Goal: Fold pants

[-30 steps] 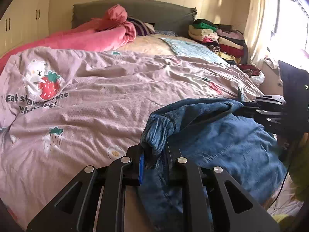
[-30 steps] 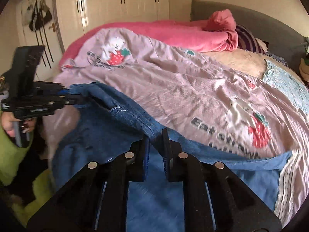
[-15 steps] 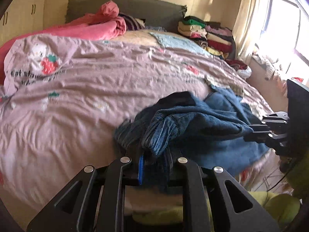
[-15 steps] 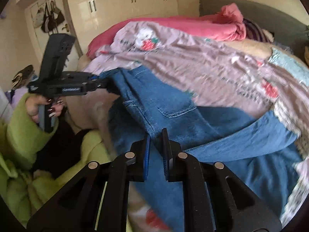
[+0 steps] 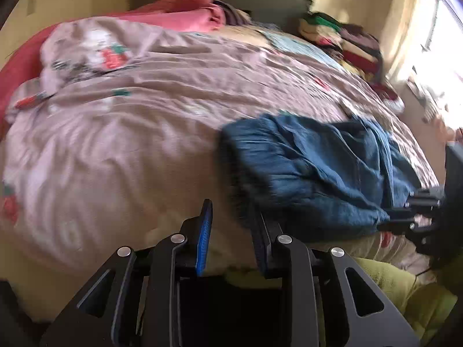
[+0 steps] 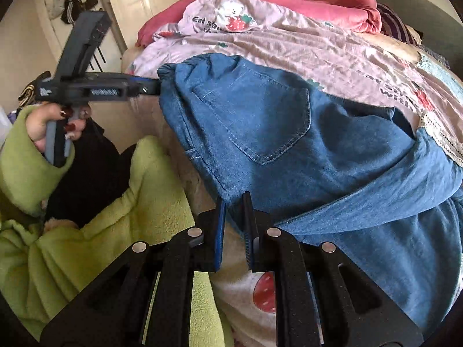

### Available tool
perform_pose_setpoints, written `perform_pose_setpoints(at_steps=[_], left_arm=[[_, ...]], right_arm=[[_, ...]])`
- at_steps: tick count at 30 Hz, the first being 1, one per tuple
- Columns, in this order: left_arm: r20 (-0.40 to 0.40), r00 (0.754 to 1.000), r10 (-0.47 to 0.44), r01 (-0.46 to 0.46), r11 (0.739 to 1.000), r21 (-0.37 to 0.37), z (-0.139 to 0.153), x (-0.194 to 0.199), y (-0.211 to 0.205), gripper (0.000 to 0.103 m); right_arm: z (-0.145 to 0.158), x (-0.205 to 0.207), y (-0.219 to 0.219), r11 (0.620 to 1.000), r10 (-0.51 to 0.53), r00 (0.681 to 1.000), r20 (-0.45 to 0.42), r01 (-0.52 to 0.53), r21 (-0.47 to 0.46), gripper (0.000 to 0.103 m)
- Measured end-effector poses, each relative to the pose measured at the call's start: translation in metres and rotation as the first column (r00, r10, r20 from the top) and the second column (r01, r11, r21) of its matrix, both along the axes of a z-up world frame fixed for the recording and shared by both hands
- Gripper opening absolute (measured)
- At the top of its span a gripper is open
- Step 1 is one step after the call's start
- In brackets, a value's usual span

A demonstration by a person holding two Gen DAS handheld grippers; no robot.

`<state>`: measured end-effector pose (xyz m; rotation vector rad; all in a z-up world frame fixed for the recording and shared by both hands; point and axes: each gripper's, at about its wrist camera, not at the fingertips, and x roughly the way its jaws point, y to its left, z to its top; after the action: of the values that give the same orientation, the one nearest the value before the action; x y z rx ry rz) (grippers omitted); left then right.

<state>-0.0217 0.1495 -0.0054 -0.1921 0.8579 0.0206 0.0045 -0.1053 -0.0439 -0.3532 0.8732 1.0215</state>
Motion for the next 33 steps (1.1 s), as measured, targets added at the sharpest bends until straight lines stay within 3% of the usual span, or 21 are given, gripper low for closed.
perform_pose_setpoints(at_steps=[3, 7, 11, 14, 15, 17, 18, 22, 24, 27, 29, 31, 33], left_arm=[[0.055, 0.998, 0.039, -0.038, 0.999, -0.024, 0.021, -0.013, 0.003, 0.024], [0.112, 0.991, -0.067, 0.072, 0.997, -0.041, 0.04, -0.01, -0.033, 0.024], [0.048, 0.981, -0.187, 0.188, 0.982, -0.018, 0.022, 0.016, -0.073, 0.025], [-0.055, 0.987, -0.152, 0.156, 0.984, 0.083, -0.008, 0.031, -0.077, 0.024], [-0.064, 0.986, -0.152, 0.155, 0.986, 0.06, -0.017, 0.031, -0.073, 0.024], [-0.059, 0.987, -0.148, 0.148, 0.989, 0.0, -0.024, 0.031, -0.064, 0.024], [-0.055, 0.987, -0.151, 0.152, 0.988, 0.002, -0.024, 0.032, -0.063, 0.024], [-0.042, 0.987, -0.154, 0.154, 0.988, 0.006, -0.026, 0.032, -0.064, 0.024], [-0.037, 0.987, -0.155, 0.155, 0.988, 0.005, -0.028, 0.032, -0.064, 0.024], [-0.029, 0.987, -0.157, 0.157, 0.988, 0.0, -0.028, 0.029, -0.065, 0.024], [-0.024, 0.987, -0.16, 0.16, 0.987, -0.011, -0.029, 0.029, -0.066, 0.024], [-0.009, 0.987, -0.16, 0.16, 0.987, -0.016, -0.03, 0.028, -0.065, 0.024], [0.0, 0.988, -0.155, 0.155, 0.988, -0.024, -0.028, 0.027, -0.064, 0.024]], right_arm=[[-0.001, 0.0, 0.002, 1.0, 0.005, 1.0, -0.009, -0.005, 0.005, 0.007], [-0.002, 0.0, 0.005, 1.0, 0.005, 1.0, -0.022, -0.005, 0.014, 0.007], [-0.003, -0.001, 0.006, 1.0, 0.017, 0.999, -0.029, -0.017, 0.017, 0.012], [0.008, -0.003, -0.002, 0.999, 0.014, 0.999, -0.042, -0.012, 0.045, 0.016], [0.017, -0.004, -0.008, 0.996, 0.012, 0.999, -0.045, -0.009, 0.085, 0.016], [0.032, -0.004, -0.015, 0.992, -0.011, 1.0, -0.009, 0.012, 0.125, 0.025], [0.036, -0.003, -0.015, 0.991, -0.023, 1.0, 0.005, 0.022, 0.135, 0.032], [0.037, 0.012, 0.0, 0.989, -0.056, 0.998, 0.018, 0.053, 0.136, 0.04], [0.022, 0.02, 0.013, 0.994, -0.069, 0.998, -0.001, 0.069, 0.086, 0.043], [-0.017, 0.036, 0.024, 0.99, -0.134, 0.985, -0.107, 0.129, -0.057, 0.047], [-0.021, 0.039, 0.02, 0.989, -0.147, 0.98, -0.132, 0.144, -0.029, 0.049], [-0.013, 0.039, 0.013, 0.987, -0.155, 0.975, -0.156, 0.158, 0.008, 0.06], [-0.001, 0.039, 0.003, 0.983, -0.177, 0.976, -0.124, 0.182, 0.036, 0.063]])
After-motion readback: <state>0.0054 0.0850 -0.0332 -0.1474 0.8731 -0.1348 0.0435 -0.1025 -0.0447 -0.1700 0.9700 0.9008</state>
